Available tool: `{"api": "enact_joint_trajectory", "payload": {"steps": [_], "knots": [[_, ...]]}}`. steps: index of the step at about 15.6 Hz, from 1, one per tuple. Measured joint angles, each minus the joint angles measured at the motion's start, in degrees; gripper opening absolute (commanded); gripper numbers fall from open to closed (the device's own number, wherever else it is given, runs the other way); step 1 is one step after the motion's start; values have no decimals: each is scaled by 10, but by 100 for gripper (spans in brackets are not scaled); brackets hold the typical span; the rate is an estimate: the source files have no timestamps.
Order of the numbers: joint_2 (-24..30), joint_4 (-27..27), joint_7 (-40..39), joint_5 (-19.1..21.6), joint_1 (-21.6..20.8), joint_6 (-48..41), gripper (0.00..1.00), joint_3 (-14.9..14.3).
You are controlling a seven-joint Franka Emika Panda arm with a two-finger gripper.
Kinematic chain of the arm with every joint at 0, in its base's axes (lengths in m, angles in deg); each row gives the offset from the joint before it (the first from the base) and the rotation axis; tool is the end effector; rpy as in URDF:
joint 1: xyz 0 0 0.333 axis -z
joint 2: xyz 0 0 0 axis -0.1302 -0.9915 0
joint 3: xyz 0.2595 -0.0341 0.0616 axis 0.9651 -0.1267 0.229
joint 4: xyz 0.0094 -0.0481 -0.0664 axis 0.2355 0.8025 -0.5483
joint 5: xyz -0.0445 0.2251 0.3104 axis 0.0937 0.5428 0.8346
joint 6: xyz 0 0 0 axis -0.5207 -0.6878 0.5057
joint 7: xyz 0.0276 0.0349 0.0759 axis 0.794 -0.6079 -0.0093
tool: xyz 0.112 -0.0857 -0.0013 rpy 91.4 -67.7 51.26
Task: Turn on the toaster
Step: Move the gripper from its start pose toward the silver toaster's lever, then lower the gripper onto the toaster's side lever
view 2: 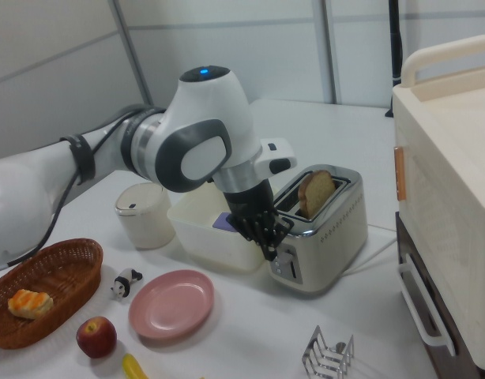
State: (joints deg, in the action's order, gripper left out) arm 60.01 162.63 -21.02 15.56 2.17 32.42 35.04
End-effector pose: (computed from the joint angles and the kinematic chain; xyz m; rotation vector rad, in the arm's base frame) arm 0.6350 -0.1045 0.4393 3.0836 0.1230 0.1350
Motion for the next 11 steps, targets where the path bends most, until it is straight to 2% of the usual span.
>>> {"api": "enact_joint_trajectory", "payload": {"steps": [6, 11], "knots": [[-39, 0, 0, 29, -1, 65, 0, 0], [-53, 0, 0, 55, -2, 79, 0, 1]]}}
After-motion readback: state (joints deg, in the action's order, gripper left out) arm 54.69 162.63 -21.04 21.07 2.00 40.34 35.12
